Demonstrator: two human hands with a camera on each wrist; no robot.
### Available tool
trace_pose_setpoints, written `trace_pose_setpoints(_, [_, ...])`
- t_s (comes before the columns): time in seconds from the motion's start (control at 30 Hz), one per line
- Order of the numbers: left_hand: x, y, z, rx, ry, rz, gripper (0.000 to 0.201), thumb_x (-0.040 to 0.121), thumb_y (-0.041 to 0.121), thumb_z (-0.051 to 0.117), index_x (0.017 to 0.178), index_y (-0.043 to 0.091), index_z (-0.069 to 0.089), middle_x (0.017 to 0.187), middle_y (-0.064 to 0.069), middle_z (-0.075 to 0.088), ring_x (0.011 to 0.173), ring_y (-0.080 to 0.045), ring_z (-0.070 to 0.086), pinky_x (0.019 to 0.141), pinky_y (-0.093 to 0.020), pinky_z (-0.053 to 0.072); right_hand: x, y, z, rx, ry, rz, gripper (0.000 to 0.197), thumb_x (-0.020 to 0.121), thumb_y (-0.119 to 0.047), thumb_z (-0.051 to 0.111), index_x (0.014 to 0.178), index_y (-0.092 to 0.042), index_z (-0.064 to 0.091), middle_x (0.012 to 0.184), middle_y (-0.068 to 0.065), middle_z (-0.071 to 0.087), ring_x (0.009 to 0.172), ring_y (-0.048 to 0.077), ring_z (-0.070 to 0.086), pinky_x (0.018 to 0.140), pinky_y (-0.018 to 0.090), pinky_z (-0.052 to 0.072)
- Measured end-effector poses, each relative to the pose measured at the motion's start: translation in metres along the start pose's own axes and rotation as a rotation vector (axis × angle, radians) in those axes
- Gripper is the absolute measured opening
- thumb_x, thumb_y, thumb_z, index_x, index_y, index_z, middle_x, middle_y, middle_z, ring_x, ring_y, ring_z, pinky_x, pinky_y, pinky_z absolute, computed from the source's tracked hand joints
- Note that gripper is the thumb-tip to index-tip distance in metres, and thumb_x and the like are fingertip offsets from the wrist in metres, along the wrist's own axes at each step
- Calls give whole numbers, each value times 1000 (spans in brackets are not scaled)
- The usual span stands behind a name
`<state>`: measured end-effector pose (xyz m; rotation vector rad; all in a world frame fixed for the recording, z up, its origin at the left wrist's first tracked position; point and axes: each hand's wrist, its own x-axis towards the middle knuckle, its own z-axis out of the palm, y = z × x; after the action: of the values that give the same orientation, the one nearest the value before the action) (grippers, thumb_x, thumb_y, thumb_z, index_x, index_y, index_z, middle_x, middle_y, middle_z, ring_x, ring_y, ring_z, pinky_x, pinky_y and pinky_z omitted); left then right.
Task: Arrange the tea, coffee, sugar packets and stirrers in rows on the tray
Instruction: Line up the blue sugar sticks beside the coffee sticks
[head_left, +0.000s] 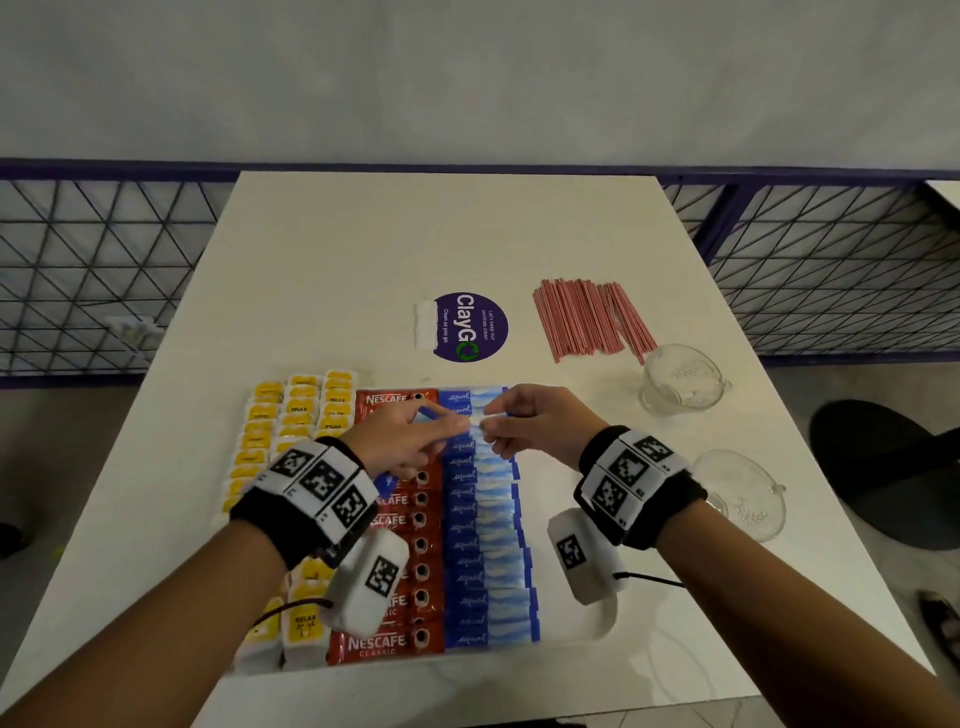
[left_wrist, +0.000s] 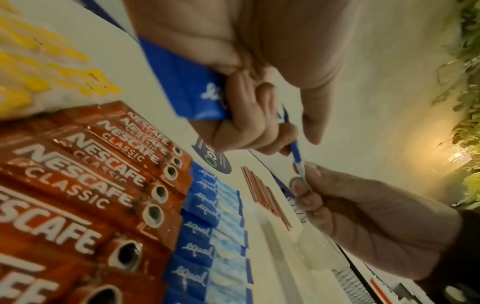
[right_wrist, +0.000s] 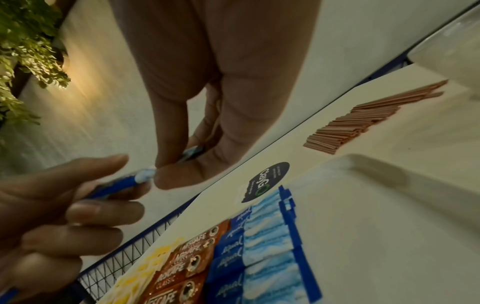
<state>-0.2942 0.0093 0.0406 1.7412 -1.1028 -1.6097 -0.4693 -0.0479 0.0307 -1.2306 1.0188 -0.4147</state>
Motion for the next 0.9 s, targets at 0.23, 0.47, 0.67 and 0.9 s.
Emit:
trace_pose_setpoints(0.23, [-9, -11, -4, 55, 50, 19, 20, 91, 19, 57, 72, 12, 58, 37, 8, 48, 31, -1, 31, 36, -12, 26, -8, 18, -7, 0, -3, 81, 14, 86, 5, 57, 78, -7, 57, 70, 12, 60, 48, 8, 60, 55, 19, 55])
trace_pose_setpoints(0.47, [2, -29, 7, 369, 203, 49, 18, 88, 30, 61, 98, 16, 65, 89, 2, 63, 82, -12, 56, 76, -27, 45, -10, 40, -16, 26, 70, 182, 13, 83, 8, 59, 74, -1, 60, 51, 2, 65, 44, 10, 61, 51, 19, 54])
trace_pose_setpoints(0.67, [15, -35, 10, 620, 259, 90, 15, 84, 22, 67, 98, 16, 66, 118, -2, 62, 105, -18, 57, 87, -26, 42, -3, 51, -20, 42, 104, 242, 13, 82, 10, 59, 74, 0, 58, 47, 3, 64, 41, 11, 60, 48, 20, 54])
trace_pose_setpoints(0.9, [22, -28, 17, 811, 186, 110, 21, 84, 26, 66, 104, 17, 62, 102, 1, 57, 94, -15, 53, 83, -26, 41, 8, 56, -19, -70, 118, 228, 13, 84, 4, 62, 76, -5, 55, 45, -4, 63, 40, 4, 59, 46, 15, 50])
